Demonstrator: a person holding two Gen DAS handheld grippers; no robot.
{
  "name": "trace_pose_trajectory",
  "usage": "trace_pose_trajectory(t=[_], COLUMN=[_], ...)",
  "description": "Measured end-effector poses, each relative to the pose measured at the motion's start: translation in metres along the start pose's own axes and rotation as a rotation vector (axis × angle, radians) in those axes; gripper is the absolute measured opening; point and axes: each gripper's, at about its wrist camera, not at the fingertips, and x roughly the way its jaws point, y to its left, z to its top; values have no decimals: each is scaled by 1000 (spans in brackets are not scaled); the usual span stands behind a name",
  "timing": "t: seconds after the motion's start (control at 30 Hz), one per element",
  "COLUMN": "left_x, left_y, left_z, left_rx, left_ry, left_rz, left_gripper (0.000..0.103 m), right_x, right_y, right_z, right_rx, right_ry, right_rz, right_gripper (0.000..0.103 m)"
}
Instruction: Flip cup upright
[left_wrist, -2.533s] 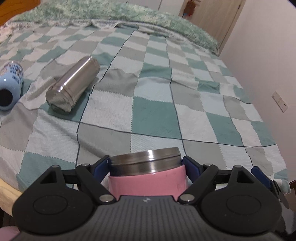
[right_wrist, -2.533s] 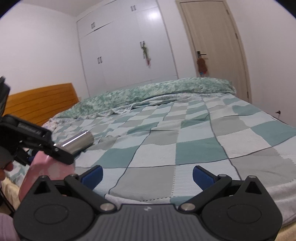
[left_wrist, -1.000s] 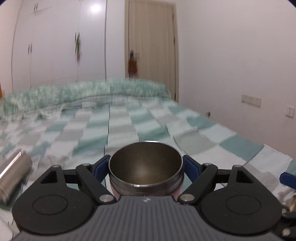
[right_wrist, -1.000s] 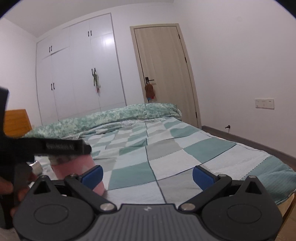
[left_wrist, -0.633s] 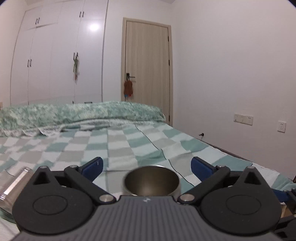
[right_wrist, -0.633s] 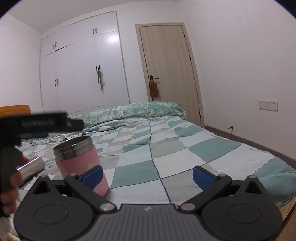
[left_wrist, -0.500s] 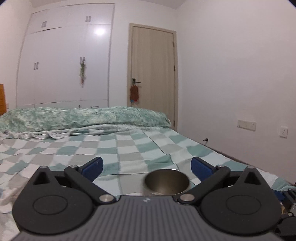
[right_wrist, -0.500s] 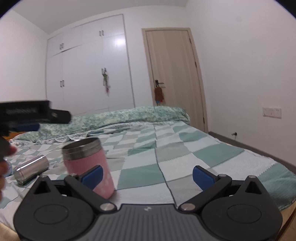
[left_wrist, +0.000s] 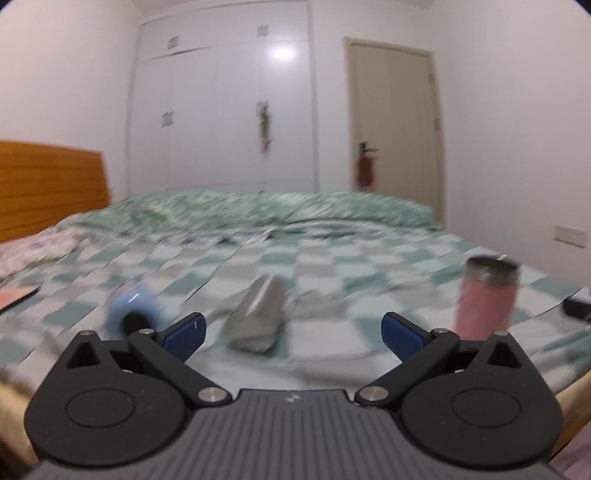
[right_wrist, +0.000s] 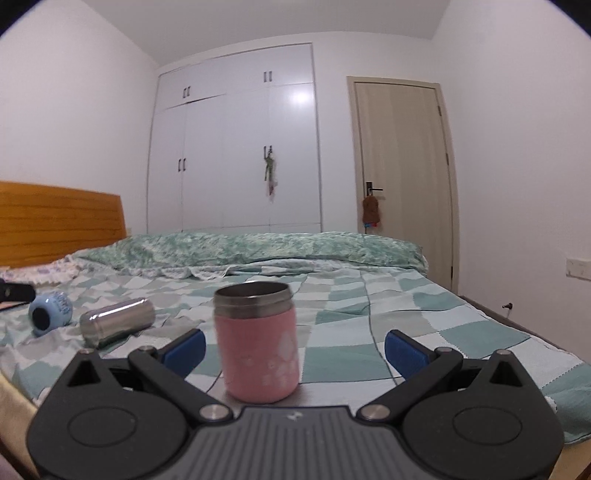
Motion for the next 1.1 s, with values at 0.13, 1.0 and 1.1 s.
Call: trace_pose_trajectory(t=[0.13, 1.0, 1.1], left_x=[-7, -17, -18], left_y=[30, 49, 48], left_z=[-23, -55, -55], left_rx=[-36, -35, -36], left_ry=[4, -42, -42], left_rz=[68, 166, 165], left_gripper=[103, 103, 103], right_x=[-9, -21, -21], right_y=[11, 30, 30], right_z=[-3, -10, -10], right_rx=[-26, -117, -117], right_ry=[13, -7, -8], right_rz=[3, -18, -18], right_gripper=[103, 103, 103])
